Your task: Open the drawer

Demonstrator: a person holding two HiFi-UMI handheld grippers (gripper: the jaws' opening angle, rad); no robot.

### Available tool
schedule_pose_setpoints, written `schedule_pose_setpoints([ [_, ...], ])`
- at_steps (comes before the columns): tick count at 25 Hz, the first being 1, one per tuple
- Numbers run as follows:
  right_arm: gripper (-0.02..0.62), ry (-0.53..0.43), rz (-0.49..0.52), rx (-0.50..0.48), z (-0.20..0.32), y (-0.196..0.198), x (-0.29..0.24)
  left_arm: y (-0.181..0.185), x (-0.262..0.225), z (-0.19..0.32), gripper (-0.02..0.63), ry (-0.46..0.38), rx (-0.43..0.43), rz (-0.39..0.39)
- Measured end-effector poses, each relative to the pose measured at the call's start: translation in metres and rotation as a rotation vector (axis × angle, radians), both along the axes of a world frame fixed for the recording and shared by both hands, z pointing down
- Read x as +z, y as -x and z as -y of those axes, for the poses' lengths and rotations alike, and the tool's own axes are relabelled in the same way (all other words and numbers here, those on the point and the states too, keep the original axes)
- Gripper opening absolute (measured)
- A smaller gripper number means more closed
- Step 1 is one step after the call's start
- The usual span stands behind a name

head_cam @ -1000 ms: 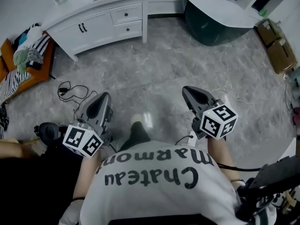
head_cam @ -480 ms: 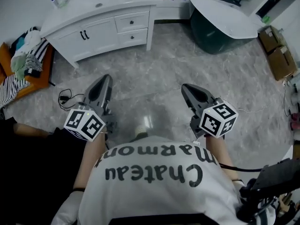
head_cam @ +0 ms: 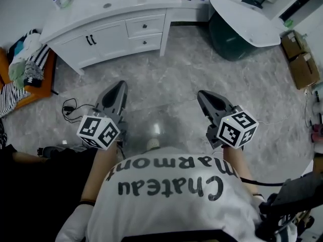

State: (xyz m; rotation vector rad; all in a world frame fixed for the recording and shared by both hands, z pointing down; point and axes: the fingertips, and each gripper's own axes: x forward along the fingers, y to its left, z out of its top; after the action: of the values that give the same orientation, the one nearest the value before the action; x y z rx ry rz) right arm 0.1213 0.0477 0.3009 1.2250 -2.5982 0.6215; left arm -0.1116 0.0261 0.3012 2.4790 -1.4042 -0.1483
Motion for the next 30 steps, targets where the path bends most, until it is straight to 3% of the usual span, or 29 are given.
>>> schedule_pose_setpoints([
  [15,0.011,0.007,0.011,-0.059,0.078,0.034,0.015,0.028,0.014,0.044,0.008,0.013,-0.019,0.035],
  [30,0.011,0.035,-0.005,-0.216,0.261,0.071,0.03,0.042,0.028,0.182,0.008,0.06,-0.1,0.065],
])
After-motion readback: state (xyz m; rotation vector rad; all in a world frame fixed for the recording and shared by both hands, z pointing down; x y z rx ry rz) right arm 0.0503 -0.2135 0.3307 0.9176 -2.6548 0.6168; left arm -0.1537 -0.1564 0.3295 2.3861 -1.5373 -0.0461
